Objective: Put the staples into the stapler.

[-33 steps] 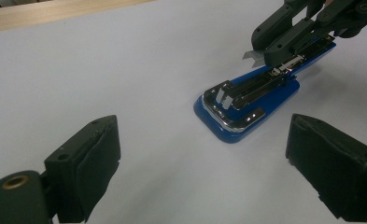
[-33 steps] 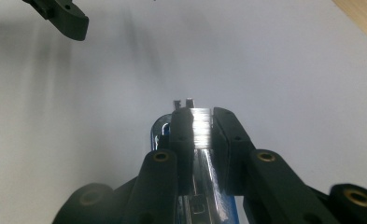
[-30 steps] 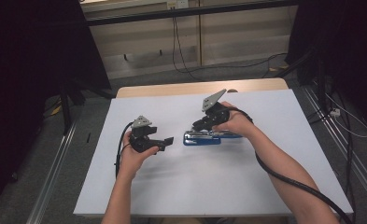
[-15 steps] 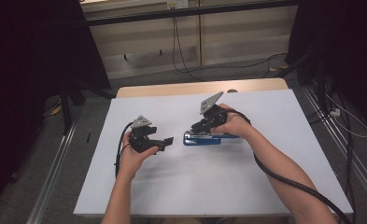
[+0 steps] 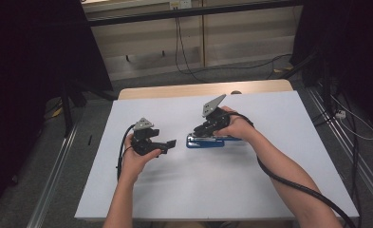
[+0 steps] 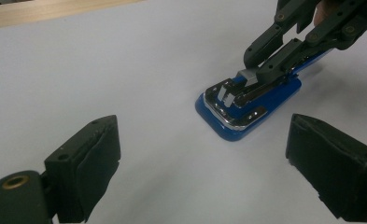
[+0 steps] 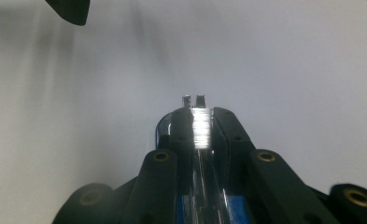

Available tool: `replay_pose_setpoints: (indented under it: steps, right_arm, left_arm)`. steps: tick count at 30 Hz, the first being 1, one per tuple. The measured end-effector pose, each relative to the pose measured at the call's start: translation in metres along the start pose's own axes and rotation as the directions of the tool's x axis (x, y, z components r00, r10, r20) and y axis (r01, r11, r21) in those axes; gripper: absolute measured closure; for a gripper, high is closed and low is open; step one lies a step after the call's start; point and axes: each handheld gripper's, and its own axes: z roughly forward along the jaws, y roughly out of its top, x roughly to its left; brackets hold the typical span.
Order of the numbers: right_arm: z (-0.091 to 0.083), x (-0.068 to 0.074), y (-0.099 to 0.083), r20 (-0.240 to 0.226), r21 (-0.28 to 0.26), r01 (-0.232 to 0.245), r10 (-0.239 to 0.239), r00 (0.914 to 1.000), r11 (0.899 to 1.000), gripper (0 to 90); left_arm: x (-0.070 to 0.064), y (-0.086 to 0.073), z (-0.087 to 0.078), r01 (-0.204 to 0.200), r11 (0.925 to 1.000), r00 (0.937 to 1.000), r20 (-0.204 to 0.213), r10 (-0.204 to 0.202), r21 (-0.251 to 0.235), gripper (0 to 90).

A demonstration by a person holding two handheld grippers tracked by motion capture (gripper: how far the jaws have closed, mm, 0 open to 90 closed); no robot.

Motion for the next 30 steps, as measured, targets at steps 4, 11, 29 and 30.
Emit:
replay_pose_setpoints:
  steps: [4,11,29,30]
  right_arm:
    - [0.0014,0.0002,0.0001,-0.006,0.002,0.005,-0.005,1.0000,1.000,79.9]
    - [0.0019,-0.0011,-0.0007,-0.005,0.006,0.007,-0.007,1.0000,1.000,79.8]
    - [0.0045,-0.0016,-0.0013,-0.016,0.010,0.018,-0.018,0.9997,1.000,79.8]
    - [0.0045,-0.0016,-0.0012,-0.017,0.011,0.020,-0.020,0.9997,1.000,79.8]
  left_arm:
    - [-0.0001,-0.0003,0.0004,0.006,1.0000,1.0000,0.001,-0.006,-0.003,10.1]
    - [-0.0002,-0.0005,0.0005,0.009,1.0000,1.0000,0.000,-0.009,-0.002,10.1]
    - [0.0006,-0.0008,0.0010,-0.004,0.9999,1.0000,0.004,0.004,0.013,9.9]
    - [0.0006,-0.0008,0.0010,-0.003,0.9999,1.0000,0.004,0.003,0.013,9.9]
